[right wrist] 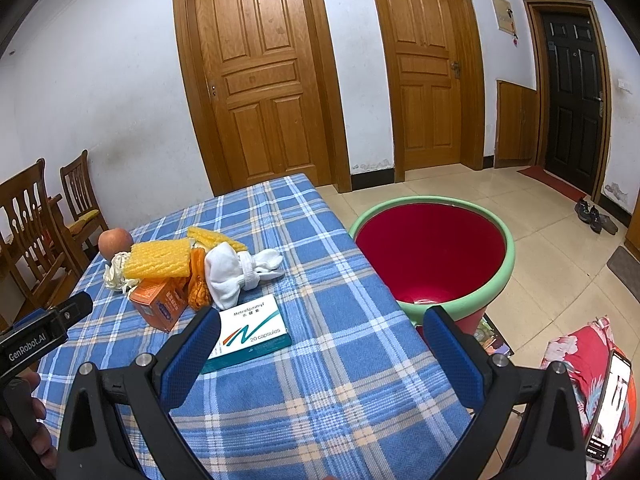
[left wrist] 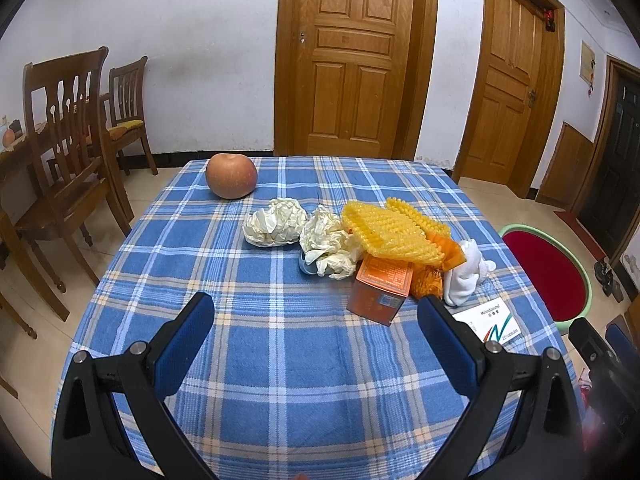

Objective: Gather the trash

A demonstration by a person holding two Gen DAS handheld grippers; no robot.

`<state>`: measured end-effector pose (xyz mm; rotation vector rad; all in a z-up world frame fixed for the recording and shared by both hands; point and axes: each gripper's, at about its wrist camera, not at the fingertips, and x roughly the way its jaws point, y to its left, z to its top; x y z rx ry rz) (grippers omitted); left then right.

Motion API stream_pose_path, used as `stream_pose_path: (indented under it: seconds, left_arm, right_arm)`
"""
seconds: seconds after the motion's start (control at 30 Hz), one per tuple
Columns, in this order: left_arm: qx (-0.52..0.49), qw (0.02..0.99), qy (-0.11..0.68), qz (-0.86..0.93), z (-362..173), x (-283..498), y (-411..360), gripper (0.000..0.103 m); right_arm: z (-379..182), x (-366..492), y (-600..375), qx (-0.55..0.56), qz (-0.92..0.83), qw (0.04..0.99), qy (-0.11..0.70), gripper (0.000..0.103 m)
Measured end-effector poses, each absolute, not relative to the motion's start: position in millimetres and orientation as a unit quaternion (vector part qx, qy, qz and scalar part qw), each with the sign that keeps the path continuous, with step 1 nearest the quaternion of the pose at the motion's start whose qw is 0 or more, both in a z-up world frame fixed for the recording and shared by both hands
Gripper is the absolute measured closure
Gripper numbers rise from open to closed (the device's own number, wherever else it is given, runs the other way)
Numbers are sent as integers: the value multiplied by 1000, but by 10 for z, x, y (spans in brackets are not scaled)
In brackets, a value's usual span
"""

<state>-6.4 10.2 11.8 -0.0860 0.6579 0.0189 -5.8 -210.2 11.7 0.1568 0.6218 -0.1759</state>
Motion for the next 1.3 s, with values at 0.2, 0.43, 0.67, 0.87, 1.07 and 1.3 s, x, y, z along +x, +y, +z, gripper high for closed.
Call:
stream_pose_path:
  seconds: [0.2, 0.43, 0.67, 0.87, 1.07, 1.3]
  left_arm:
    - [-42, 945, 324, 10, 115, -57, 106, 2]
    - [-38, 944, 327, 11, 108, 17, 150, 2]
    - [-36, 943, 330, 18, 97, 105, 212, 2]
    - [-39, 938, 343, 27, 85, 251, 341, 2]
    - [-32, 934, 353, 42, 56, 431, 475, 2]
    - [-23, 929, 365, 58, -31, 660, 635, 2]
  right_arm:
    - [118, -30, -2097, 78, -87, 945, 306, 0]
    - [101, 31, -2106, 82, -83, 942, 314, 0]
    - [102, 161, -2104, 75, -76, 942, 317, 0]
    - [105, 351, -2058, 76, -48, 939, 333, 0]
    - [55, 577, -1992, 64, -32, 933, 354, 0]
    - [-14, 867, -1963, 62, -14, 925, 375, 0]
